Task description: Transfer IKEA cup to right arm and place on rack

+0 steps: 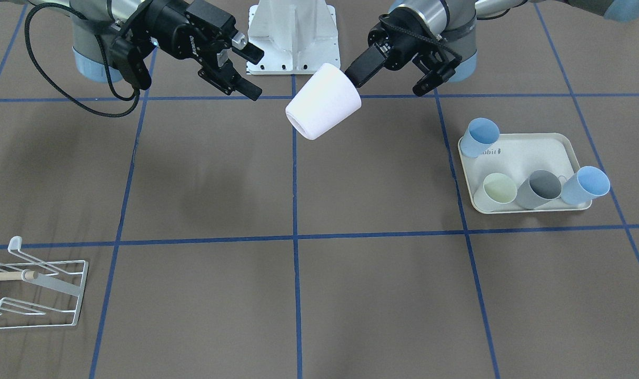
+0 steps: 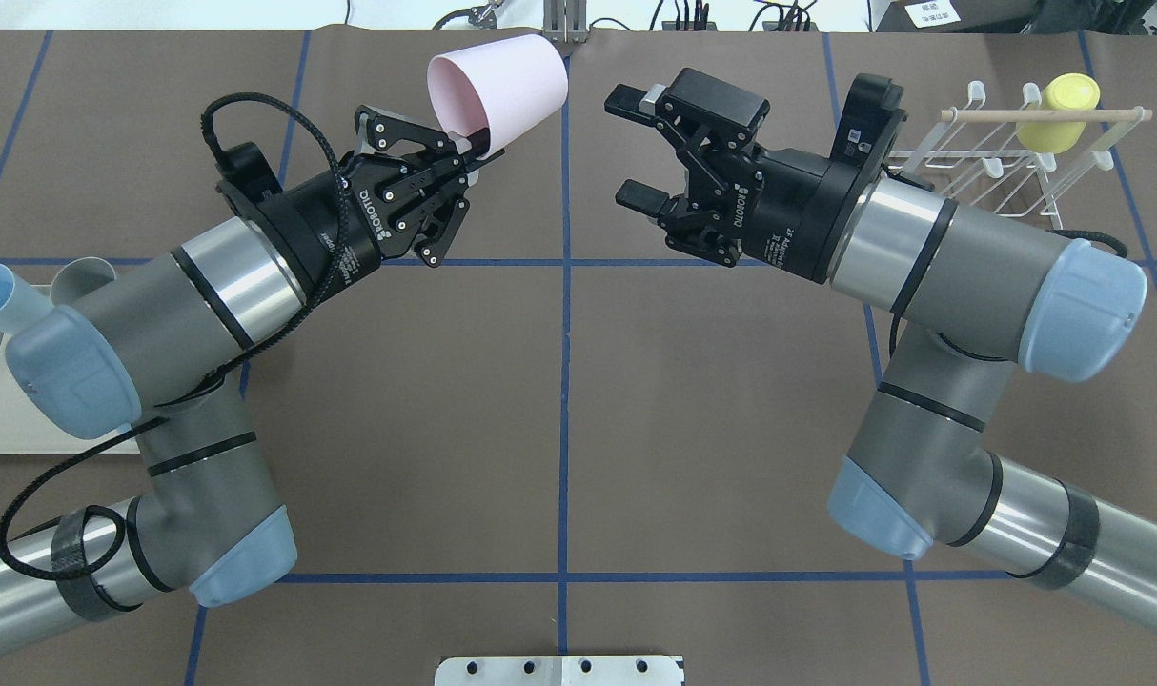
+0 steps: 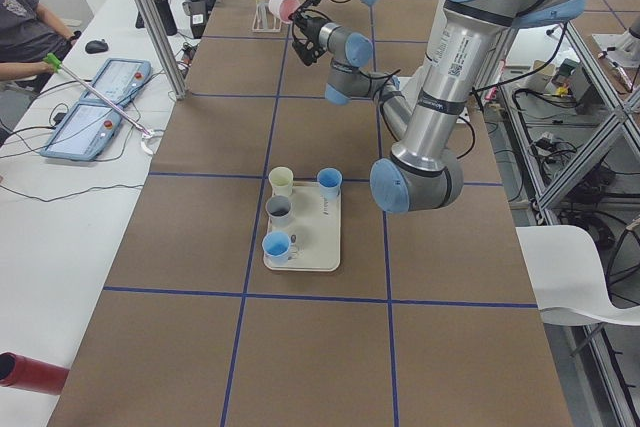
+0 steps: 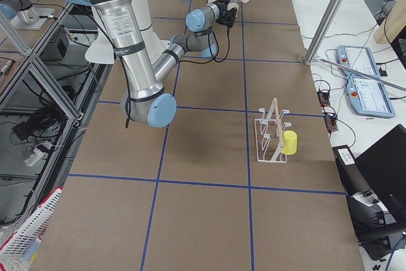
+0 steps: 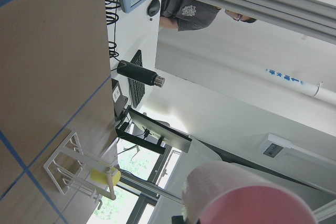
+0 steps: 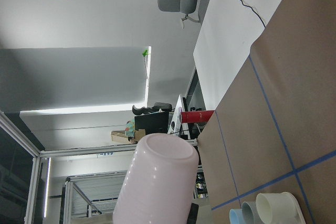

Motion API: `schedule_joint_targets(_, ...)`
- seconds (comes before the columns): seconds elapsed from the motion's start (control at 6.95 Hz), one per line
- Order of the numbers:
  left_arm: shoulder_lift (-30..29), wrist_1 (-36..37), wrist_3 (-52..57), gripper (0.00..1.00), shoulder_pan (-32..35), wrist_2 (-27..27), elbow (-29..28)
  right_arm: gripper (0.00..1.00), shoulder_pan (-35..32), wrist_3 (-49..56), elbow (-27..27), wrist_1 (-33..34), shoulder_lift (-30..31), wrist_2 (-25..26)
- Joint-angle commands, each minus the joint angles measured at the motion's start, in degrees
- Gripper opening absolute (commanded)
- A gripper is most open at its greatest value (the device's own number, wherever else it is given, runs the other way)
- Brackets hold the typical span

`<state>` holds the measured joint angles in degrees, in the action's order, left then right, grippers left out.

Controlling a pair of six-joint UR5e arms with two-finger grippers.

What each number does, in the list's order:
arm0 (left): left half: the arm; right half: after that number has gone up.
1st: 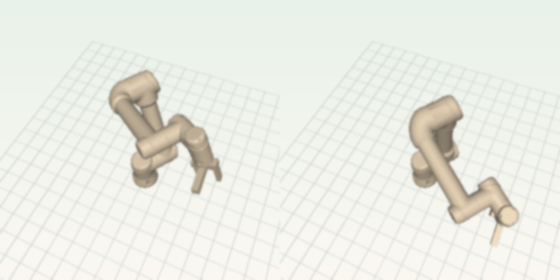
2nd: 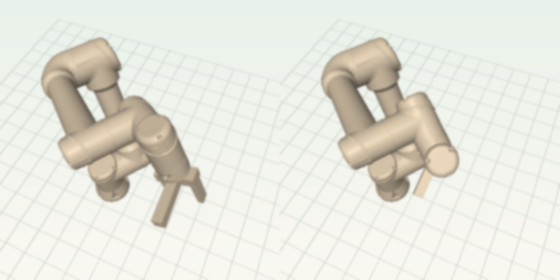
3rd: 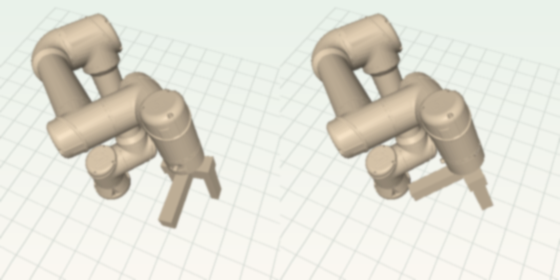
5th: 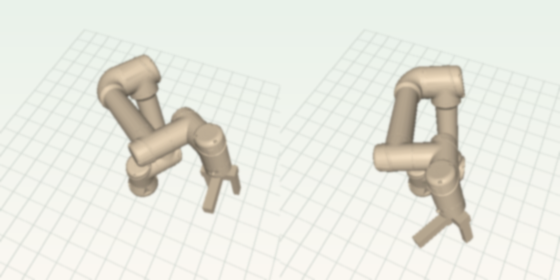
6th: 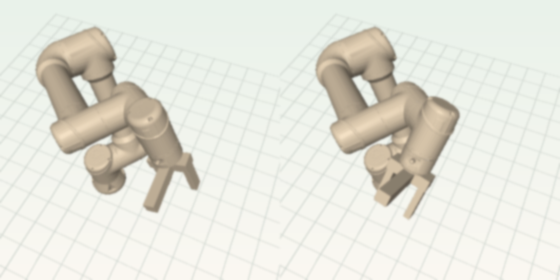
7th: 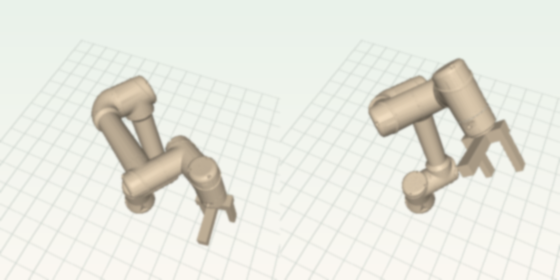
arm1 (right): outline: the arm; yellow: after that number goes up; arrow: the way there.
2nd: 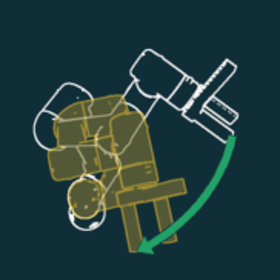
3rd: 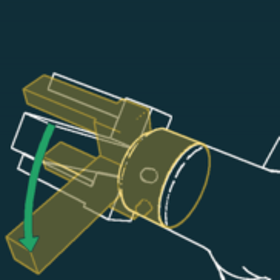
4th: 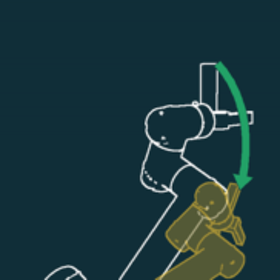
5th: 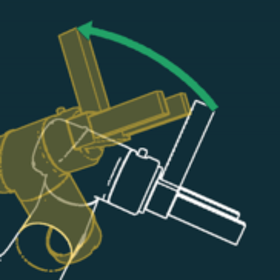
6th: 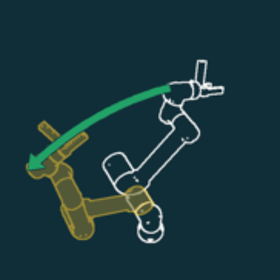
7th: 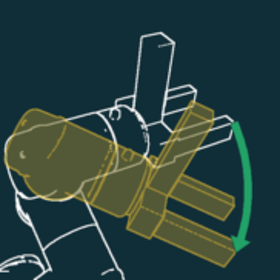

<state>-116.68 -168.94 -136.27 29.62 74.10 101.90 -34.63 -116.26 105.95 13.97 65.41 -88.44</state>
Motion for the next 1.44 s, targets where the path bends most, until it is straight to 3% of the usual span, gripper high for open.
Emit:
schedule_joint_targets(0.0,-0.8,-2.1,0.1,0.0,-1.1,-1.0,-1.6,0.99,0.0,-0.1,0.0,0.0,0.0,0.0)
schedule_joint_targets(1.3,-4.9,-1.7,2.1,0.0,-8.0,-6.1,-2.1,0.99,0.0,0.0,-0.6,0.0,0.1,0.0)
